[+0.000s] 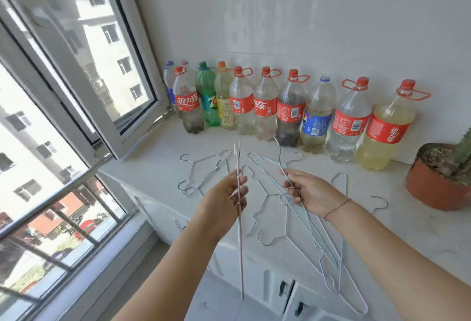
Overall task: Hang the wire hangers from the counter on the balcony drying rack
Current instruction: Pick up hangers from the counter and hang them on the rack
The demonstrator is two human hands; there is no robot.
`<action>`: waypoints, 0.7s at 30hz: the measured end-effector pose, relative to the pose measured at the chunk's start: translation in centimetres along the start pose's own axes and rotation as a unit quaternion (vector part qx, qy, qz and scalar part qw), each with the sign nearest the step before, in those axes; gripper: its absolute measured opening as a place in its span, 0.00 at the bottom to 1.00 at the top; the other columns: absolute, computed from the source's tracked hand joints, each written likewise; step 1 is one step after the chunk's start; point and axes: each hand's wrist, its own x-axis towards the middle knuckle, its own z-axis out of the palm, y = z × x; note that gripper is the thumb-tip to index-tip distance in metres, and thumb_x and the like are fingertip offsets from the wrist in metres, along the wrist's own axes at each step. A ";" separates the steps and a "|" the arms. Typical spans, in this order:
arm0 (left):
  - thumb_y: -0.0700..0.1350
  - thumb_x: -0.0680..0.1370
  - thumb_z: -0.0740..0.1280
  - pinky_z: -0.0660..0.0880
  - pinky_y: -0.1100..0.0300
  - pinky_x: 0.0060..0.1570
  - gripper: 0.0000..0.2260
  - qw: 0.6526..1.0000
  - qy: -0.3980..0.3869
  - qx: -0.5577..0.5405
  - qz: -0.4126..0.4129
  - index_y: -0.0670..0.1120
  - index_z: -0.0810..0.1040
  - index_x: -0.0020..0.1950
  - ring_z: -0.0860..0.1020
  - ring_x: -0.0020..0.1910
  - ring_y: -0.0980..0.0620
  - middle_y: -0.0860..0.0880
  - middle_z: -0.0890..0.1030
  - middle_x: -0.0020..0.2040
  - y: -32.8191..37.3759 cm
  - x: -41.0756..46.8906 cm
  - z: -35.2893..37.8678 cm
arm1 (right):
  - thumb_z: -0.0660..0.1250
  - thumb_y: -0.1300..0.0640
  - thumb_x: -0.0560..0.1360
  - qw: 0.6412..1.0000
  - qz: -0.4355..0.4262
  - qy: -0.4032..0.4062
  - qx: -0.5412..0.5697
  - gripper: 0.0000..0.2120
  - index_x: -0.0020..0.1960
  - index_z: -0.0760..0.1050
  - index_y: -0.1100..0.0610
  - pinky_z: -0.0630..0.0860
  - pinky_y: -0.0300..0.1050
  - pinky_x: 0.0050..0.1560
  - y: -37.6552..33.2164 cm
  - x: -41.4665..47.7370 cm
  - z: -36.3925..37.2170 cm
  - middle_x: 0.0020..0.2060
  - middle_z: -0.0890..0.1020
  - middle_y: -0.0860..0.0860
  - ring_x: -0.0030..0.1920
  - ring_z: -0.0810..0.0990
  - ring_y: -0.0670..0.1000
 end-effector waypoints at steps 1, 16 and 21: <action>0.41 0.76 0.64 0.69 0.62 0.37 0.08 1.000 0.002 -0.006 0.015 0.46 0.76 0.55 0.76 0.35 0.53 0.50 0.79 0.43 0.2 -1.2 -0.3 | 0.56 0.62 0.79 1.000 0.002 -0.016 -0.003 0.12 0.60 0.72 0.59 0.63 0.33 0.21 0.0 -0.7 0.8 0.35 0.72 0.53 0.24 0.70 0.44; 0.35 0.78 0.58 0.72 0.61 0.38 0.17 0.966 0.091 -0.054 0.236 0.48 0.70 0.66 0.77 0.36 0.54 0.49 0.80 0.47 2.4 -26.6 -8.6 | 0.58 0.64 0.78 0.948 0.043 -0.316 -0.026 0.13 0.60 0.75 0.59 0.70 0.37 0.28 3.1 -16.5 17.6 0.33 0.75 0.53 0.30 0.71 0.47; 0.30 0.76 0.58 0.74 0.64 0.37 0.16 0.940 0.138 -0.046 0.309 0.40 0.74 0.61 0.77 0.38 0.54 0.47 0.81 0.47 4.0 -37.6 -12.8 | 0.59 0.63 0.77 0.905 0.070 -0.419 -0.034 0.16 0.63 0.73 0.60 0.71 0.37 0.28 5.7 -23.0 26.4 0.33 0.75 0.53 0.30 0.71 0.47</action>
